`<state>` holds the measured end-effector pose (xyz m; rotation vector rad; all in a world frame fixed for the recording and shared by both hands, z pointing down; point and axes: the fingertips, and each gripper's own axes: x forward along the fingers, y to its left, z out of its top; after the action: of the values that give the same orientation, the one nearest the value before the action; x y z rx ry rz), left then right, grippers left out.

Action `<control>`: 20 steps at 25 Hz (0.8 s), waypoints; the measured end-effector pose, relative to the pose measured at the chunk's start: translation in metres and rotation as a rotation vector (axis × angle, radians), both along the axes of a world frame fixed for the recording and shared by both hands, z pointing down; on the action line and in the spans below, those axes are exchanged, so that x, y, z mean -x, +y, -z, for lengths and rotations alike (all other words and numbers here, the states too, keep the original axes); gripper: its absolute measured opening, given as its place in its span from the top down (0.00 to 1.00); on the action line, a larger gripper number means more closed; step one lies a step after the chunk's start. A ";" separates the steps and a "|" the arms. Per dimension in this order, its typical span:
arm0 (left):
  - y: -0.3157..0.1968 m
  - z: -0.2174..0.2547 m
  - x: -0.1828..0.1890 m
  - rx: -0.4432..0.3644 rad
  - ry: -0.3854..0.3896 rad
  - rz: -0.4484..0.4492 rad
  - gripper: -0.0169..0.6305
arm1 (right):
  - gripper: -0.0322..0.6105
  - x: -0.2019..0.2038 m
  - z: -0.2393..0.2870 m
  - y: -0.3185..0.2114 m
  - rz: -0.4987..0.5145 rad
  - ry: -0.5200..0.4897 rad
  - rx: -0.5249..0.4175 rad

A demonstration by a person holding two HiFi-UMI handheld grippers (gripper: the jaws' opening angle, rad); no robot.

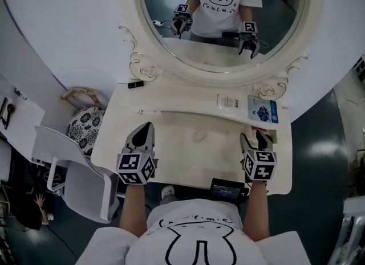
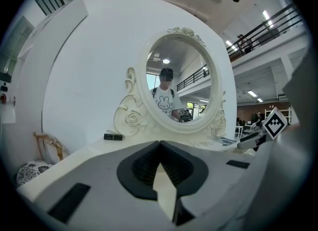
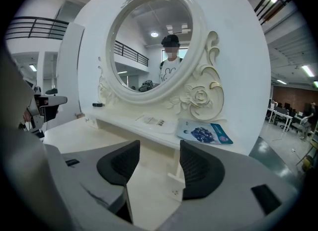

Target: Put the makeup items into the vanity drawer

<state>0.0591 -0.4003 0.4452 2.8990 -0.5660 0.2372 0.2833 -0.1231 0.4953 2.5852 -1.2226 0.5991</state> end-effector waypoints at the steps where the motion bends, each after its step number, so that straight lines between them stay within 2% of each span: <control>1: -0.007 -0.002 0.005 0.000 0.001 0.006 0.93 | 0.59 0.003 0.000 -0.008 0.007 0.002 0.004; 13: -0.110 -0.023 0.085 0.028 -0.015 0.136 0.93 | 0.59 0.056 -0.020 -0.126 0.122 -0.041 0.024; 20: -0.139 -0.036 0.096 0.057 -0.018 0.140 0.93 | 0.41 0.076 -0.046 -0.158 0.153 -0.116 0.045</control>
<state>-0.0374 -0.5392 0.4809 2.7903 -0.7498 0.2560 0.2072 -0.2815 0.5410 2.4222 -1.4099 0.7444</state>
